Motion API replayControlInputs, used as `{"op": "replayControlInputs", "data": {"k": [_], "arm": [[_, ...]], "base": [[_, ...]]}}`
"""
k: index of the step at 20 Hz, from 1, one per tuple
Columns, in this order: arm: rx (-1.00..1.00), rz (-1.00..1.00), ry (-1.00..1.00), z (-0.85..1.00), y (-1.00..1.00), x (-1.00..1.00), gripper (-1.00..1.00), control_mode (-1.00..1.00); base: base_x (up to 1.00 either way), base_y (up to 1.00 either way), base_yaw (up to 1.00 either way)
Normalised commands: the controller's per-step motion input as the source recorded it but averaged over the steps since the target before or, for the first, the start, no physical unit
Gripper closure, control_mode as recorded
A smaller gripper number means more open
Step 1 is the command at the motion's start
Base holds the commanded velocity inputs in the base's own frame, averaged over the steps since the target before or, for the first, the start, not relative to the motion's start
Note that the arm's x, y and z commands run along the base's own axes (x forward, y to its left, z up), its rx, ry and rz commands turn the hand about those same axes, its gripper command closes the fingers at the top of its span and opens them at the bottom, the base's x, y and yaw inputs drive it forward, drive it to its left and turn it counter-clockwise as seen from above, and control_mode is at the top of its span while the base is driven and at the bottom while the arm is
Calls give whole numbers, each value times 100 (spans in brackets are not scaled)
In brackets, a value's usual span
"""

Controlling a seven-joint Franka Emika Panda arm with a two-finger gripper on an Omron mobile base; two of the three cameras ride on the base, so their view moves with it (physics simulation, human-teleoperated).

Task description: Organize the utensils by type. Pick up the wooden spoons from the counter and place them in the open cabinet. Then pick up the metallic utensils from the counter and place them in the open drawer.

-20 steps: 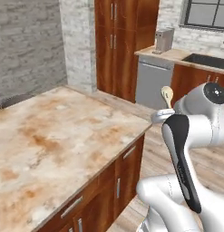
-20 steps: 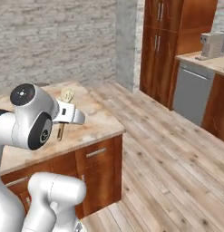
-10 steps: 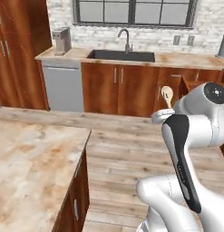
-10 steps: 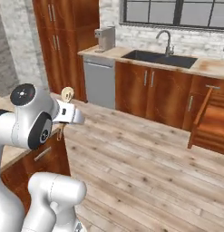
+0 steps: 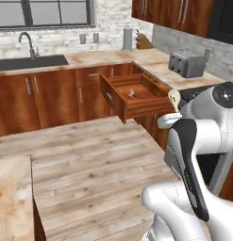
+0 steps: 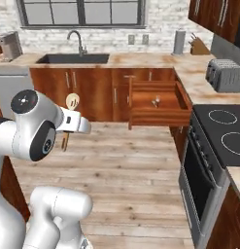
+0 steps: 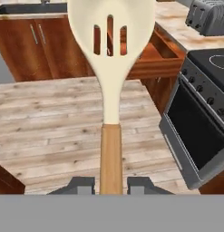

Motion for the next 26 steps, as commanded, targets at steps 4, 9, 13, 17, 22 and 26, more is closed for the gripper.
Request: {"op": "replayControlInputs", "data": {"k": [4, 9, 13, 17, 22, 26], "arm": [[0, 0, 0, 0, 0, 0, 100, 100], [0, 0, 0, 0, 0, 0, 100, 100], [0, 0, 0, 0, 0, 0, 100, 100], [0, 0, 0, 0, 0, 0, 100, 100], [0, 0, 0, 0, 0, 0, 100, 100], [0, 0, 0, 0, 0, 0, 100, 100]], "base": [[-41, -14, -70], [-48, -15, -69], [-35, -11, -68], [7, -1, -58], [38, 0, -31], [15, 0, -11]]}}
